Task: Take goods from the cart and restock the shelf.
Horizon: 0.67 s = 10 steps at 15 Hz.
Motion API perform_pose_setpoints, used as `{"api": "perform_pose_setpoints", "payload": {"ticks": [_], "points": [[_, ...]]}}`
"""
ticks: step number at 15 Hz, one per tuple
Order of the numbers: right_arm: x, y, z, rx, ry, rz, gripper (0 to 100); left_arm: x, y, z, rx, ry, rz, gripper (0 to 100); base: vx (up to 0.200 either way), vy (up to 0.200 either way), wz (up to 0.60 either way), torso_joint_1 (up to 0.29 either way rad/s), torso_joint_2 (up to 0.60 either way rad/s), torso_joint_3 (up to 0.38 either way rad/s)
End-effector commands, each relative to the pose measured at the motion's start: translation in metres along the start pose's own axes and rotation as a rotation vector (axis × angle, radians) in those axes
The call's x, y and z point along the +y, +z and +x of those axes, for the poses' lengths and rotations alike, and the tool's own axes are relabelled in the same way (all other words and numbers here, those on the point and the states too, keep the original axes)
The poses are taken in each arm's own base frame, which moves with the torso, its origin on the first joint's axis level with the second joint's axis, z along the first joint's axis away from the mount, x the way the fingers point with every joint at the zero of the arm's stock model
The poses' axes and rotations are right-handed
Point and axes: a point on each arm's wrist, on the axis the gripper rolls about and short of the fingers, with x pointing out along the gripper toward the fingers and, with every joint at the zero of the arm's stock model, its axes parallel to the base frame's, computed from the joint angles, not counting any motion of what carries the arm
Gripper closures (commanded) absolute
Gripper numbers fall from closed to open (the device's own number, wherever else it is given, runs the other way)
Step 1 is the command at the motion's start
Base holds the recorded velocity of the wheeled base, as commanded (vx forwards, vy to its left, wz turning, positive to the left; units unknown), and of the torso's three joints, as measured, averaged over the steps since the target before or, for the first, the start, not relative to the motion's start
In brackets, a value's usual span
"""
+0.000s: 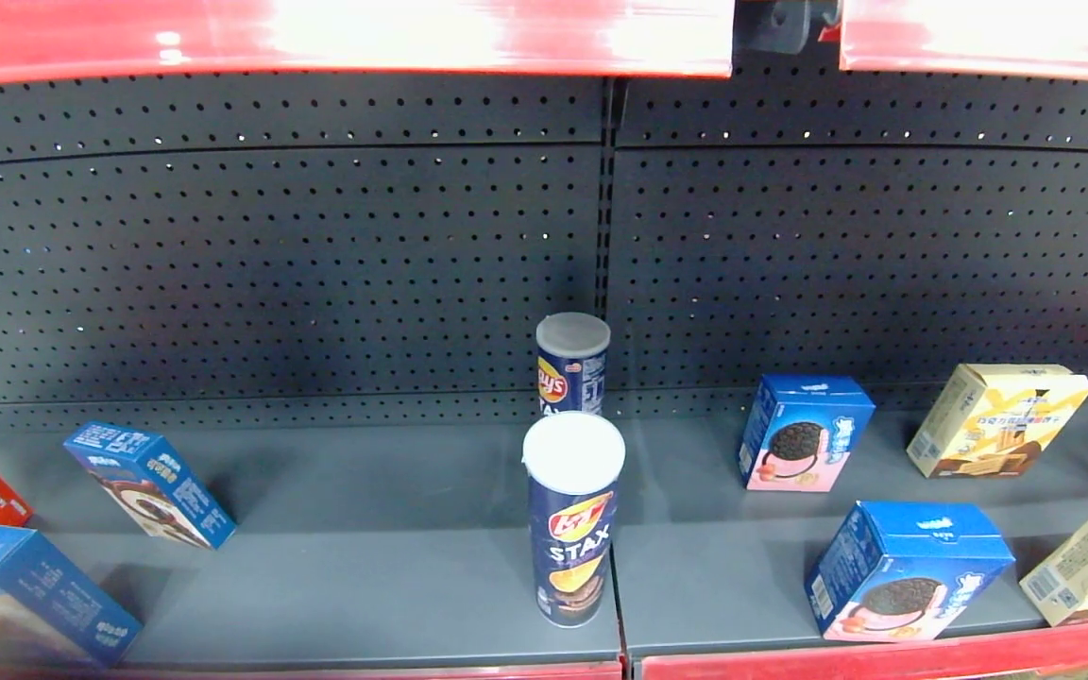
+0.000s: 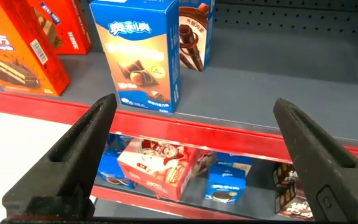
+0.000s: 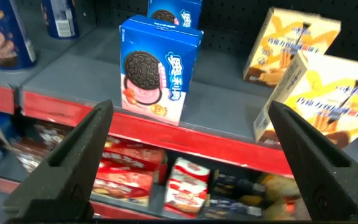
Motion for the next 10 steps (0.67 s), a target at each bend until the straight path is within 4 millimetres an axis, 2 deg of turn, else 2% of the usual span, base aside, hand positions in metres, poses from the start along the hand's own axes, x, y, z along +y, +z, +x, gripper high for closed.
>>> {"api": "perform_pose_setpoints", "payload": {"ticks": [1, 3, 10], "points": [[0.0, 0.0, 0.0001, 0.001, 0.001, 0.005, 0, -0.0001, 0.0002, 0.0004, 0.005, 0.001, -0.013, 0, 0.0, 0.0, 0.0, 0.0, 0.0, 0.0], [-0.0001, 0.0, 0.0001, 0.002, -0.003, 0.014, 0, -0.0001, 0.0002, 0.0004, 0.005, 0.001, -0.021, 0, 0.0, 0.0, 0.6, 0.005, 0.0, 0.005], [0.0, -0.0002, 0.0001, 0.003, 0.0, 0.011, 0, -0.0002, 0.0004, 0.0003, 0.005, -0.004, -0.025, 0, 0.0, 0.0, 0.0, 0.0, 0.0, 0.0]]}}
